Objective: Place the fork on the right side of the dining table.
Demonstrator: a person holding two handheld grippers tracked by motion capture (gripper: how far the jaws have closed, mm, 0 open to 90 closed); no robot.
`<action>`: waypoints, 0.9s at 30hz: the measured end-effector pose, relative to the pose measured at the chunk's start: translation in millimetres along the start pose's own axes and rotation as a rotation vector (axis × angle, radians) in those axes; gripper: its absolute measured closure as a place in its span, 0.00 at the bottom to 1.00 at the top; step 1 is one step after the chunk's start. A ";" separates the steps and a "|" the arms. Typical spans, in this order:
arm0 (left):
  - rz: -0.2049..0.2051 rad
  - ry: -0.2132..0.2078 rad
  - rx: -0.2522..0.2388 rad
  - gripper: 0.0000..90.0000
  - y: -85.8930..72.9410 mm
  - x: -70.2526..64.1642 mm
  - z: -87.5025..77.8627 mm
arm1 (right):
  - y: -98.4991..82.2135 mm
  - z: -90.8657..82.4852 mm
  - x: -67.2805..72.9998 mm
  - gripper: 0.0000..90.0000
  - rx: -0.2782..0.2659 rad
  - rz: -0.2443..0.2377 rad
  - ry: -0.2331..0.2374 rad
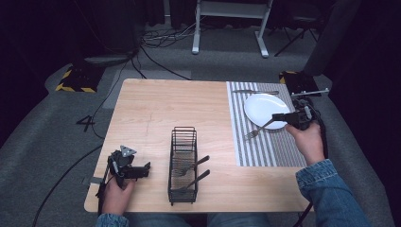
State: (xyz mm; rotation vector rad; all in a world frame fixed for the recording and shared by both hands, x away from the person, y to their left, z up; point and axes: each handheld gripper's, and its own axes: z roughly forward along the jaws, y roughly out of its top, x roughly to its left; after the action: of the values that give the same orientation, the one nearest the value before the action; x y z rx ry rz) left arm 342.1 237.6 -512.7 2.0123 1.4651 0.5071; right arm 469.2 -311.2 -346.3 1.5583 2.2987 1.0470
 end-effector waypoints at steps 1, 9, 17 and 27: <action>0.000 0.000 0.000 0.00 0.0 0.0 0.0 | -0.7 1.6 -0.3 0.96 0.002 0.003 0.000; 0.000 0.000 0.000 0.00 0.0 0.0 0.0 | -0.7 4.3 -2.9 0.96 0.015 0.011 -0.002; 0.000 0.000 0.000 0.00 0.0 0.0 0.0 | 0.5 6.0 -12.3 0.94 0.022 0.061 0.003; 0.000 0.000 0.000 0.00 0.0 0.0 0.0 | 8.6 12.8 -30.0 0.88 0.075 0.123 -0.033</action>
State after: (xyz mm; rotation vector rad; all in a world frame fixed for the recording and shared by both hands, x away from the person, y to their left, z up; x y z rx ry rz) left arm 342.1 237.6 -512.7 2.0121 1.4653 0.5072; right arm 495.1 -329.7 -357.3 1.7520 2.2704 0.9648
